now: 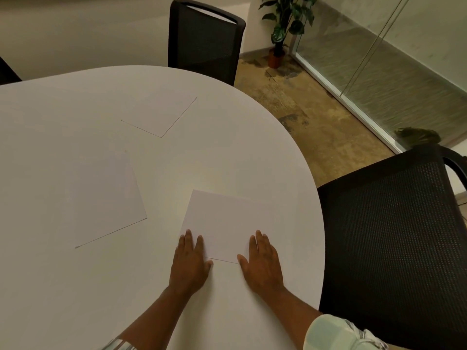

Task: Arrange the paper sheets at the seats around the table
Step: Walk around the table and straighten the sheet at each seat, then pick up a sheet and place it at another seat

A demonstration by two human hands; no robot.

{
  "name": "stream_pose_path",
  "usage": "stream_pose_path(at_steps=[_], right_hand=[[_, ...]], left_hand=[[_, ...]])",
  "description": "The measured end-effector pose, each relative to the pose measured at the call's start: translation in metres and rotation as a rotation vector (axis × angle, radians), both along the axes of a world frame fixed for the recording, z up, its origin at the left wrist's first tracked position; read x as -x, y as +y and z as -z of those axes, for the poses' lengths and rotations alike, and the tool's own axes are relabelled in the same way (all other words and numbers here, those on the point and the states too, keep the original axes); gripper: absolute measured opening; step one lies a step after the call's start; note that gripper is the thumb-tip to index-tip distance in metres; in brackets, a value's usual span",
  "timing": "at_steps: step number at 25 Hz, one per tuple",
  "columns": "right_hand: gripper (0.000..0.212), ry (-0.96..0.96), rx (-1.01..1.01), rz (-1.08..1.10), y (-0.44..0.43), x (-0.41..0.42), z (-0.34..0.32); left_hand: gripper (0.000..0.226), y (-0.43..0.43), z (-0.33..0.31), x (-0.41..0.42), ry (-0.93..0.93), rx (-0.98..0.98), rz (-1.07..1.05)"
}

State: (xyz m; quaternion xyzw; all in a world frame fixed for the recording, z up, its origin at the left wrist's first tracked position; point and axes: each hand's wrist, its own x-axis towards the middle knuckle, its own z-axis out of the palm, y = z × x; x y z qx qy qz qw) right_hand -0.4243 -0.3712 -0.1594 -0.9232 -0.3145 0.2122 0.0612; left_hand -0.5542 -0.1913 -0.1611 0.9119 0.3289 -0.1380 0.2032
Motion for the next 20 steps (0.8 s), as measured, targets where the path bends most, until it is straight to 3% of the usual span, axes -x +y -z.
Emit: stream_pose_path(at_steps=[11, 20], right_hand=[[0.078, -0.037, -0.092, -0.11, 0.076, 0.019, -0.006], [0.081, -0.042, -0.13, -0.424, 0.209, 0.082, -0.009]], left_hand=[[0.08, 0.063, -0.014, 0.056, -0.08, -0.003, -0.234], [0.08, 0.149, -0.02, 0.126, -0.079, -0.082, -0.419]])
